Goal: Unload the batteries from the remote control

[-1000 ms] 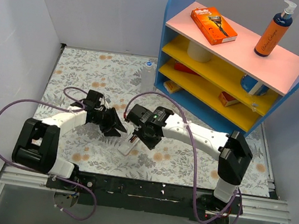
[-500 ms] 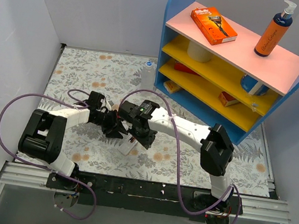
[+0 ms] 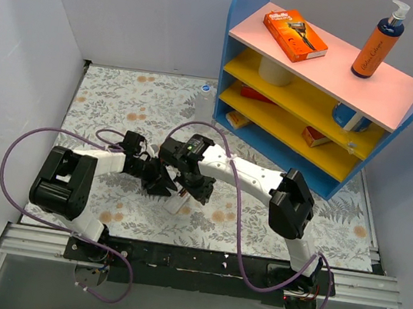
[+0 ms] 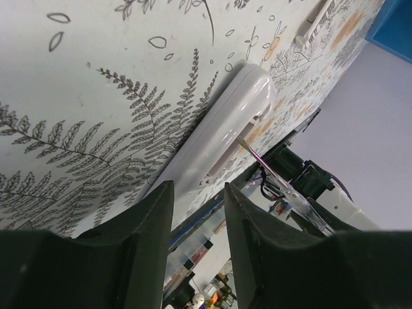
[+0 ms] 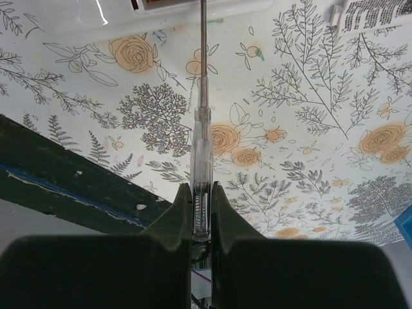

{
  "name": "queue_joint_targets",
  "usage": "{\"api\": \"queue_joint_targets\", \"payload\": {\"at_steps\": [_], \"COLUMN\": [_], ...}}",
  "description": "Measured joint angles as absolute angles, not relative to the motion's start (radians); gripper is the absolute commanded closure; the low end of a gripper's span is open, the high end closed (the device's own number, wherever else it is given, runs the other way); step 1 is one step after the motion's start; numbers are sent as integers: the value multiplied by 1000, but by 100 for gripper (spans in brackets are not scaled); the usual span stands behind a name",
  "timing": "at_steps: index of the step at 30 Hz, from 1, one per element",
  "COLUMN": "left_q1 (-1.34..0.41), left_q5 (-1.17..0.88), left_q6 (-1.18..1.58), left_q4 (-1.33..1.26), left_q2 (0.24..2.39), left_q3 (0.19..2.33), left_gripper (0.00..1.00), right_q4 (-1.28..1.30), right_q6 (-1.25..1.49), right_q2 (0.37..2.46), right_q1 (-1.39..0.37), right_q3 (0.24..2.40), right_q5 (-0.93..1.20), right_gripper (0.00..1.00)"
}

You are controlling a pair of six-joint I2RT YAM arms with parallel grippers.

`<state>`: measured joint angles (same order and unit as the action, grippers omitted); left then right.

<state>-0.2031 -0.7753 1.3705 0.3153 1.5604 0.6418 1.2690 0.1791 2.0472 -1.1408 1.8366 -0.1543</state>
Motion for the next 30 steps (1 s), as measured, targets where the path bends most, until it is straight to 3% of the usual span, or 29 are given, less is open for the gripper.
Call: {"api": "queue_joint_targets", "payload": {"at_steps": [30], "left_q1": [-203], "left_q5": [-831], "left_q6": [1331], "left_q4": [280], "left_q2": [1687], "left_q3": [670], "left_gripper": [73], "right_q4": [1285], "right_q6": [89], "right_q2": [2085], "right_q1": [-1145], "right_q3": [1824], "right_q5": [-155], "right_gripper": [99]}}
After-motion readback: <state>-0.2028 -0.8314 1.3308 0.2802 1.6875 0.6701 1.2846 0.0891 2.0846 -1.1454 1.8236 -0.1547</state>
